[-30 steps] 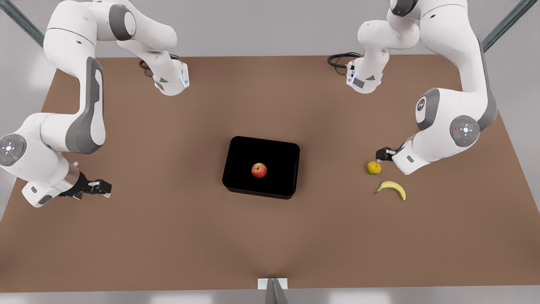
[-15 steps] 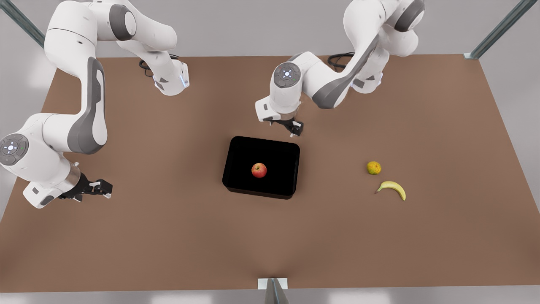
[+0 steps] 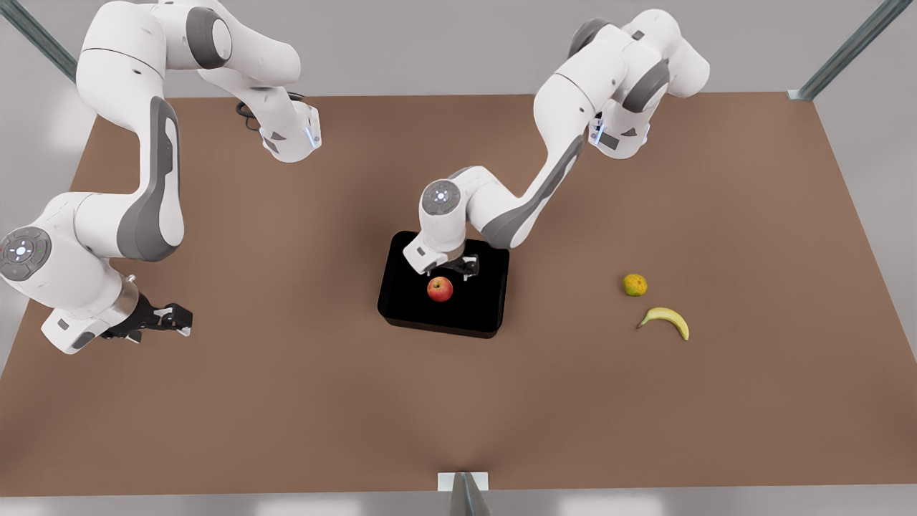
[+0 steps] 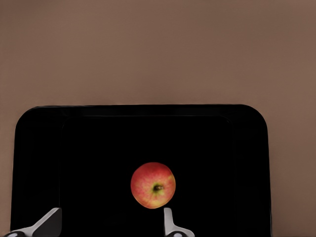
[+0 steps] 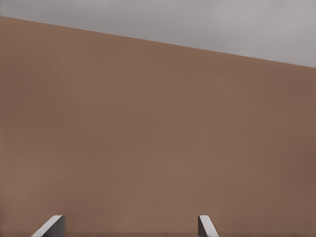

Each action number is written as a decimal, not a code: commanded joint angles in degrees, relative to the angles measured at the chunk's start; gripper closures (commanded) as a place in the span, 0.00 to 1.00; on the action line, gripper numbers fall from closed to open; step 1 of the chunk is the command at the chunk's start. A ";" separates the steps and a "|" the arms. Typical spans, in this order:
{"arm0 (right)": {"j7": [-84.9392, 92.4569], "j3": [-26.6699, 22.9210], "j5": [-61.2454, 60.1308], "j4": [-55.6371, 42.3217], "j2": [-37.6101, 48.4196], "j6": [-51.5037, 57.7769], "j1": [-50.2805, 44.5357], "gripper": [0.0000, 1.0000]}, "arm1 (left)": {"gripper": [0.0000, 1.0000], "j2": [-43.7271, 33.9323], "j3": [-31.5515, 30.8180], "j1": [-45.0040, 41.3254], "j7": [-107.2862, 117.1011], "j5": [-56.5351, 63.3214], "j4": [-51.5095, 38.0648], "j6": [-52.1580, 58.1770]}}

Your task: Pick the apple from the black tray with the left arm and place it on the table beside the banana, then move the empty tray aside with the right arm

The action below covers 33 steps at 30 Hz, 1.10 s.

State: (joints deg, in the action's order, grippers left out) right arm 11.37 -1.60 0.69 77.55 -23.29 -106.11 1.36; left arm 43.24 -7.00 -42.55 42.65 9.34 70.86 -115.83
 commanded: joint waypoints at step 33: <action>0.84 -0.07 0.01 -0.03 -0.09 0.03 -0.66 0.00 | 0.00 12.83 0.32 -2.54 15.71 9.38 0.86 -15.48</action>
State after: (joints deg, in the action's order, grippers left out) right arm 12.00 -1.65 0.75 77.55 -23.45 -106.11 0.71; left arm 55.99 -6.76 -45.09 55.75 18.07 71.75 -130.61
